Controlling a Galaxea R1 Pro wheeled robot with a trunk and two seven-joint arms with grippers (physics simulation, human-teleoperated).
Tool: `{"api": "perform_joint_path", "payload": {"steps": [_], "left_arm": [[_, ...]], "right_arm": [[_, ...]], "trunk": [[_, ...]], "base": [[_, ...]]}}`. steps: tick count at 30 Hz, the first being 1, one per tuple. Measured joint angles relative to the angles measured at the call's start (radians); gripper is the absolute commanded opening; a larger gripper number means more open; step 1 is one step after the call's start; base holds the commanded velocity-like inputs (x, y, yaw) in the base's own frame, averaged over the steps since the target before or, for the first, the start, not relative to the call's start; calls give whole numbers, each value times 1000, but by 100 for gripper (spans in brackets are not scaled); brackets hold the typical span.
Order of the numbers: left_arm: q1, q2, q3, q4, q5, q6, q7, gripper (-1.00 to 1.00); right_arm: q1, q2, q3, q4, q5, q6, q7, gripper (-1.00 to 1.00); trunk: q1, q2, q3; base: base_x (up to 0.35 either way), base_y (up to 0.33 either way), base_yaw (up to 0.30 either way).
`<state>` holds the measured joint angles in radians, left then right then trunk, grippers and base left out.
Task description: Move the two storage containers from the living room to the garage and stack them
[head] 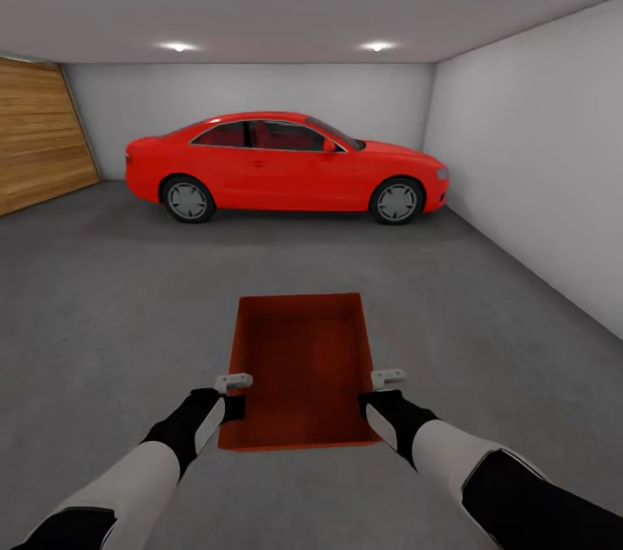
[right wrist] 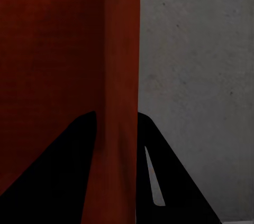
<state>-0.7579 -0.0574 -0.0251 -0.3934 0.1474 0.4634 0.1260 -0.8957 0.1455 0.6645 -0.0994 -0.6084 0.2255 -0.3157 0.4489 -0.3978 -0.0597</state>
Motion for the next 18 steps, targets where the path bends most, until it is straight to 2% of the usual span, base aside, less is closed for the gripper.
{"api": "perform_joint_path", "payload": {"steps": [18], "left_arm": [[0, 2, -6, 0, 1, 0, 0, -100]], "right_arm": [[0, 6, -4, 17, -2, -16, 4, -100]], "trunk": [[0, 0, 0]], "base": [[323, 0, 0]]}}
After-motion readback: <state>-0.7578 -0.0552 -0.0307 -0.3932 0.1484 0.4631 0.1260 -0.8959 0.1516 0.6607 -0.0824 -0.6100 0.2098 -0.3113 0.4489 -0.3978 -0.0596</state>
